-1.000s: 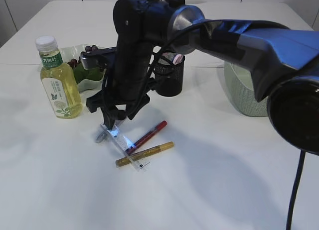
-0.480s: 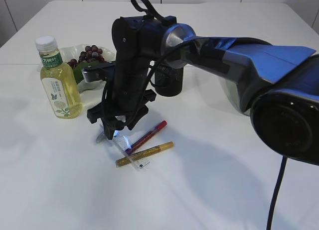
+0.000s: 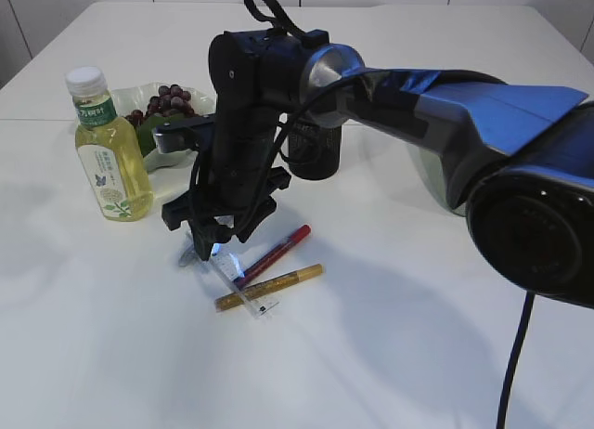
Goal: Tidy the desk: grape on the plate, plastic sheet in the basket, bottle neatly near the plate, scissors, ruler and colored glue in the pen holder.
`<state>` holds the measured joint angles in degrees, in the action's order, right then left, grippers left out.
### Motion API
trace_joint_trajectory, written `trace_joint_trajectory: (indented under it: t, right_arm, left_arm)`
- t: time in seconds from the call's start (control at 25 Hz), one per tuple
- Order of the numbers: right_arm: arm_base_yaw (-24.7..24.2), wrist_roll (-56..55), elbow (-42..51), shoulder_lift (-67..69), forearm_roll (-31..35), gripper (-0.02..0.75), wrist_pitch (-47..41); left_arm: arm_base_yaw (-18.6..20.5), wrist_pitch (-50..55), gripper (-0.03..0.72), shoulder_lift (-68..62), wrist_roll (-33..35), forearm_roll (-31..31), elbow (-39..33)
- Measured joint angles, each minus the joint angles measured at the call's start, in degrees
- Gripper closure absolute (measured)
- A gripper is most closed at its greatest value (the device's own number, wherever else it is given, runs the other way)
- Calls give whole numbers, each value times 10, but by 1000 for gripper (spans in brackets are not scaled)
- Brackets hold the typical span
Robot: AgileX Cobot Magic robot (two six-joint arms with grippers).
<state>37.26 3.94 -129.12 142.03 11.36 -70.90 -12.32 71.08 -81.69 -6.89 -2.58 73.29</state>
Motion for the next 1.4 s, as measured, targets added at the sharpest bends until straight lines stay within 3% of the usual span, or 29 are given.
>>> trace_joint_trajectory:
  t: [1.4]
  right_arm:
    - [0, -21, 0, 37, -6, 246, 35]
  left_arm:
    - [0, 0, 449, 0, 0, 0, 0]
